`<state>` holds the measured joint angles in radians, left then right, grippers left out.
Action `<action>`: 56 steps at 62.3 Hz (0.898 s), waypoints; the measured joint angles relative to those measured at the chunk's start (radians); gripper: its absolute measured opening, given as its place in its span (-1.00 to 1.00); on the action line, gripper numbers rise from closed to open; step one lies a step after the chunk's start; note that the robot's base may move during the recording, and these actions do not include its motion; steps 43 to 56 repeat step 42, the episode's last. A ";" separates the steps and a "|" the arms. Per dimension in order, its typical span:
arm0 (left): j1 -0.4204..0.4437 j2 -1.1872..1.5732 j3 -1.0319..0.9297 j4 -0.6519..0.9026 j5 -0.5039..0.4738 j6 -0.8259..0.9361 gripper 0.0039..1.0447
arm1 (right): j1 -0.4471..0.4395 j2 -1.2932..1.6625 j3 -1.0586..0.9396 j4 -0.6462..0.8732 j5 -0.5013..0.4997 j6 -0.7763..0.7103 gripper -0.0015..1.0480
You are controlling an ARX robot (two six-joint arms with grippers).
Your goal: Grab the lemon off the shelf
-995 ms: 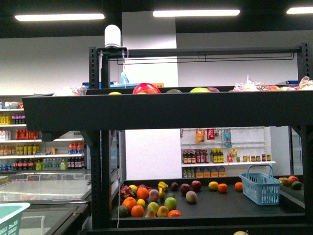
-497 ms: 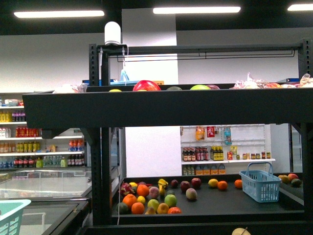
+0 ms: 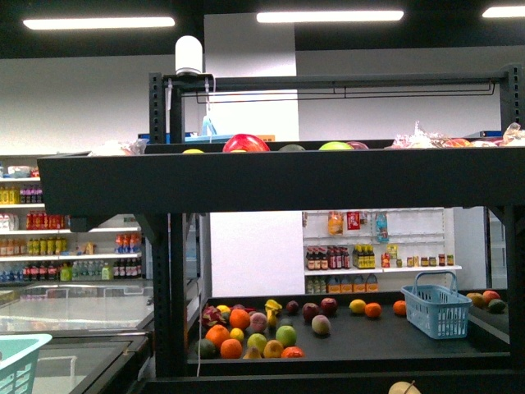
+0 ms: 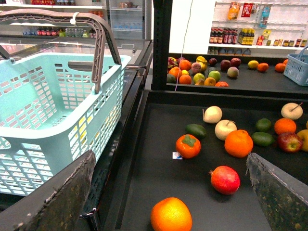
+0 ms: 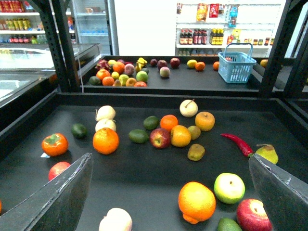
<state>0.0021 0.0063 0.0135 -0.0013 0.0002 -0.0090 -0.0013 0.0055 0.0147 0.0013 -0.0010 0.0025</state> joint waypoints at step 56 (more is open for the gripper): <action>0.000 0.000 0.000 0.000 0.000 0.000 0.85 | 0.000 0.000 0.000 0.000 0.000 0.000 0.86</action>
